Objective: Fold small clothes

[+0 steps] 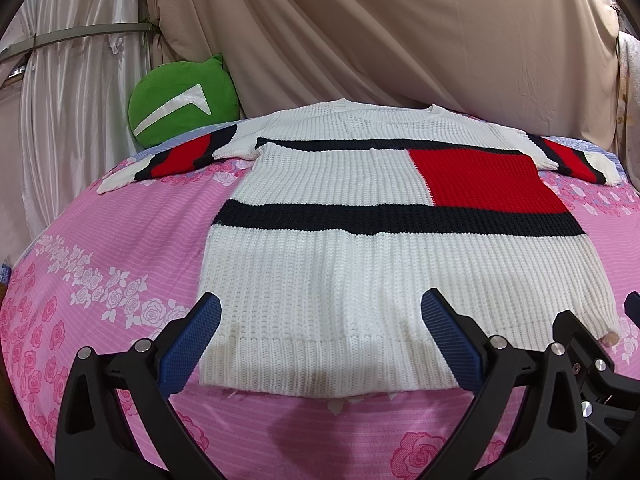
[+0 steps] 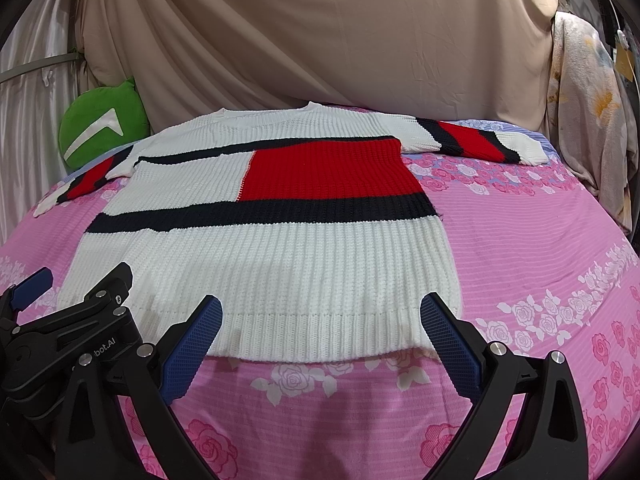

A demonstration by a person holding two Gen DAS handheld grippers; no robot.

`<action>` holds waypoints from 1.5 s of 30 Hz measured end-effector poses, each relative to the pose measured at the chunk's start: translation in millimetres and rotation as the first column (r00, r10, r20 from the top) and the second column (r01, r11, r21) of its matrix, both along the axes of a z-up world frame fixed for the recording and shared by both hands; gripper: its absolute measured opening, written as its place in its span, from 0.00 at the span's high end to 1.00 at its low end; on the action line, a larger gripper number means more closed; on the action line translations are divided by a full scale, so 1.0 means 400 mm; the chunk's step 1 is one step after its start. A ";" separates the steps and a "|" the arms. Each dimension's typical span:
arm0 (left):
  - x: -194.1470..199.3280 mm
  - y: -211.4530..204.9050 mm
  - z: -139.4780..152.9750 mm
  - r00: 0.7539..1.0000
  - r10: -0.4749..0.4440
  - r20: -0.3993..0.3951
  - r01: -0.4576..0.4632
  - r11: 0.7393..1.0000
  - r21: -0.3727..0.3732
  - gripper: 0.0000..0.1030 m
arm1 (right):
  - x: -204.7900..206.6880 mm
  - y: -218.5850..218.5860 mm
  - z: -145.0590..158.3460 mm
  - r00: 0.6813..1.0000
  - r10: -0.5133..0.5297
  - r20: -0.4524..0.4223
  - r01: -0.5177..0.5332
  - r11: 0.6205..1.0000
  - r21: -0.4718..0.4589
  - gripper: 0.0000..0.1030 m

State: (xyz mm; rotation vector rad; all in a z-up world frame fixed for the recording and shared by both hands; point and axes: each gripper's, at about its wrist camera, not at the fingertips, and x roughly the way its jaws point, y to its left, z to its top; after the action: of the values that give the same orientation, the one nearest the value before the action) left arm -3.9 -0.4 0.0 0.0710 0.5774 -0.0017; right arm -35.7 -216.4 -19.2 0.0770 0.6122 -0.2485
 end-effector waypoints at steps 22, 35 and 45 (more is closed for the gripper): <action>0.008 0.066 0.043 0.995 -0.102 -0.012 0.099 0.987 -0.129 0.05 | 0.000 -0.130 0.040 0.989 0.126 0.084 -0.136 0.981 0.135 0.05; 0.217 0.242 0.101 0.991 -0.098 -0.091 0.073 0.967 -0.245 0.05 | 0.336 -0.929 0.089 0.945 -0.327 -0.016 0.316 0.898 0.307 0.11; 0.374 0.267 0.075 0.984 -0.111 -0.137 0.077 0.969 -0.234 0.05 | 0.513 -1.270 0.008 0.836 -0.536 -0.120 0.520 0.701 0.488 0.32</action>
State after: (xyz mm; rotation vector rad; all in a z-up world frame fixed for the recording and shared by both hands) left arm 145.7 106.6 30.1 -0.1267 0.7198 -0.1669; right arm 169.7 -724.5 -16.2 0.7815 0.6003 -0.6453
